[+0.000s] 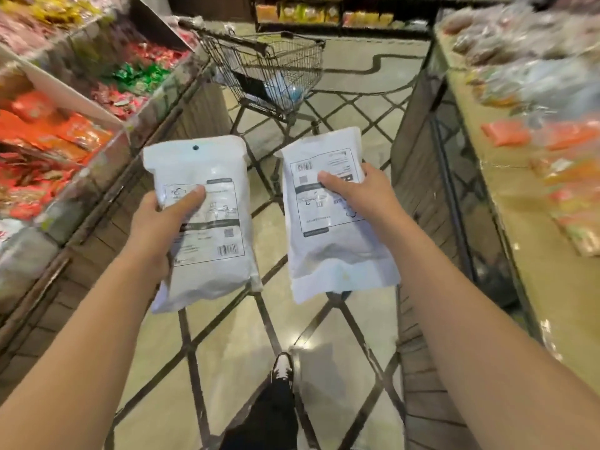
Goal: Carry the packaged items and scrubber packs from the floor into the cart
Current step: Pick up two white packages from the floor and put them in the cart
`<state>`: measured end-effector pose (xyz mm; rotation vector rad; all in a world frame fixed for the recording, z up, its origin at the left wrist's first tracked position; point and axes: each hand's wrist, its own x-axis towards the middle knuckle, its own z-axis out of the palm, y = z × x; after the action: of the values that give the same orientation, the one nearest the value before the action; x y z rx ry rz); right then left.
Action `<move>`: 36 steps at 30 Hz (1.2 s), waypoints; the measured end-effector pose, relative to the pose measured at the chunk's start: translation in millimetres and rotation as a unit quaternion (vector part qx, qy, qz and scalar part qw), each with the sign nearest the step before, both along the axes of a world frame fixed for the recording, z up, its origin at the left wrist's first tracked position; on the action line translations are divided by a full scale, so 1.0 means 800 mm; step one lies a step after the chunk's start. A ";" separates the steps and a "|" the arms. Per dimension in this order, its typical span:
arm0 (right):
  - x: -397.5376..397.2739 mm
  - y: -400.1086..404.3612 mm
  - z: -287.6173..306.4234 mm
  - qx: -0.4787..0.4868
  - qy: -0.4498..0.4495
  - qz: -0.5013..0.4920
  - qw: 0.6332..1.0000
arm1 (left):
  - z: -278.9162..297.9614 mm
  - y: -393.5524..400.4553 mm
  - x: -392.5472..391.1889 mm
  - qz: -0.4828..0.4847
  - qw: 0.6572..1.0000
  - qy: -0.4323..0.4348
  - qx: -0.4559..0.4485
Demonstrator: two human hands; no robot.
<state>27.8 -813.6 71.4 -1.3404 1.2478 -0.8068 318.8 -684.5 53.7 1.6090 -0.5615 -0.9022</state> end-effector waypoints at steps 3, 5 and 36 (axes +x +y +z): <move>-0.005 -0.044 -0.002 -0.003 -0.009 -0.043 0.999 | -0.005 -0.075 0.009 -0.033 0.999 0.011 -0.003; -0.002 -0.073 0.000 -0.007 -0.005 -0.074 0.997 | -0.004 -0.124 0.019 -0.052 0.999 0.015 -0.002; 0.081 -0.658 0.007 0.013 -0.092 -0.167 0.982 | 0.044 -0.749 0.080 -0.106 0.993 0.036 0.024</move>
<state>92.9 -1339.9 77.0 -1.0205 1.3489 -1.1181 382.9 -1283.4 88.7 1.5724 -0.6750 -1.1341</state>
